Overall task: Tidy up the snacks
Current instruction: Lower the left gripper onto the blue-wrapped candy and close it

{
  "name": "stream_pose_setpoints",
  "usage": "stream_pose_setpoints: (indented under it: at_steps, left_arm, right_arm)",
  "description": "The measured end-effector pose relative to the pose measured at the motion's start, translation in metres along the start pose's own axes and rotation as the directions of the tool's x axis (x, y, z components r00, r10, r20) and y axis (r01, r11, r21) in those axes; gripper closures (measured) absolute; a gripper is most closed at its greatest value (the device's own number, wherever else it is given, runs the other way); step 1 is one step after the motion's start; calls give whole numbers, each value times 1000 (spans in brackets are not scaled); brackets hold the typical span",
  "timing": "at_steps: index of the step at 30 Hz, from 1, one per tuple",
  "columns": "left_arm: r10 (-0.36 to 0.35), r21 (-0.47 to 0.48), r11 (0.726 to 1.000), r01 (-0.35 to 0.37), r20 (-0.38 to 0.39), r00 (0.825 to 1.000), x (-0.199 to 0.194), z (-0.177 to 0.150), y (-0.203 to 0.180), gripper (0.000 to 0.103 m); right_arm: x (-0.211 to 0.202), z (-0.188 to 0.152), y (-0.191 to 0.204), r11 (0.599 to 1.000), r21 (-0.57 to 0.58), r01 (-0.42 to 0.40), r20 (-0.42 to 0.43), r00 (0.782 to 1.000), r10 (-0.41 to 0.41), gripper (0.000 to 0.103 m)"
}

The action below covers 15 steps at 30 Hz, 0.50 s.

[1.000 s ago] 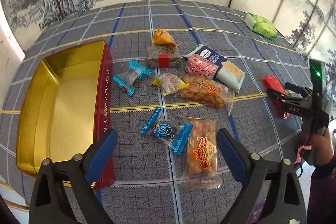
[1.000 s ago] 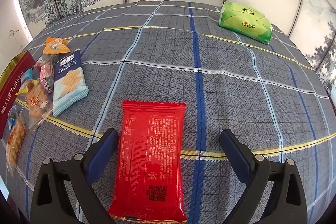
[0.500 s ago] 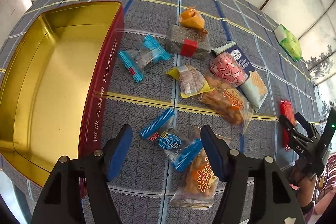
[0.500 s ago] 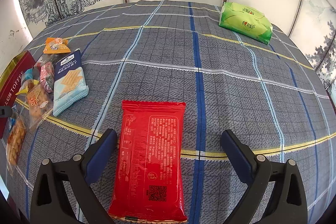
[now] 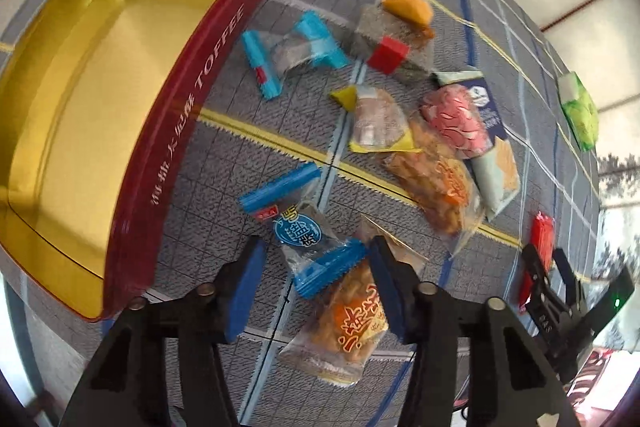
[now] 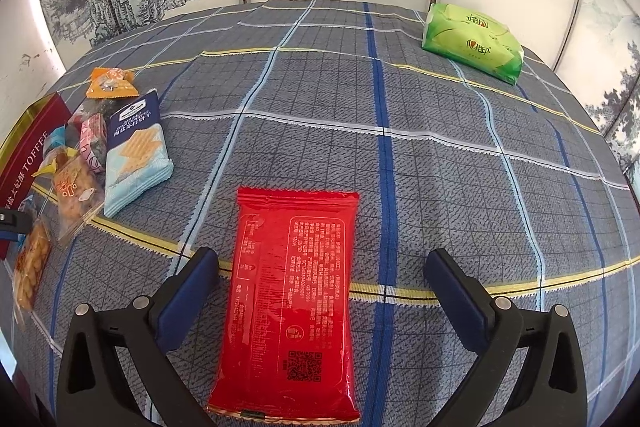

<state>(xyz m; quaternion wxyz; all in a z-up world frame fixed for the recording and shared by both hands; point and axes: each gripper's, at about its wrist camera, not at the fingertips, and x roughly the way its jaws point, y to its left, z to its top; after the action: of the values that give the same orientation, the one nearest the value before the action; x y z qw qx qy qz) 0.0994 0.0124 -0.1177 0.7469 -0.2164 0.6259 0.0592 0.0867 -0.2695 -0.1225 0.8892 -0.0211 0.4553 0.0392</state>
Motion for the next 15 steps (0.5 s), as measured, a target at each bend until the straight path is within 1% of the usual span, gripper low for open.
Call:
stream_pose_setpoints:
  at_steps: [2, 4, 6, 12, 15]
  left_arm:
    - [5, -22, 1000, -4, 24, 1000, -2, 2, 1, 56]
    - [5, -44, 999, -4, 19, 1000, 1, 3, 3, 56]
    - [7, -67, 998, -4, 34, 999, 0, 3, 3, 56]
    - [19, -87, 996, -14, 58, 998, 0, 6, 4, 56]
    - [31, -81, 996, -25, 84, 996, 1, 7, 4, 55]
  right_arm:
    - [0, 0, 0, 1000, -2, -3, 0, 1000, 3, 0]
    - [0, 0, 1, 1000, -5, -6, 0, 1000, 6, 0]
    - [0, 0, 1, 1000, -9, -11, -1, 1000, 11, 0]
    - [-1, 0, 0, 1000, -13, -22, -1, 1000, 22, 0]
    - [-1, 0, 1, 1000, -17, -25, -2, 1000, 25, 0]
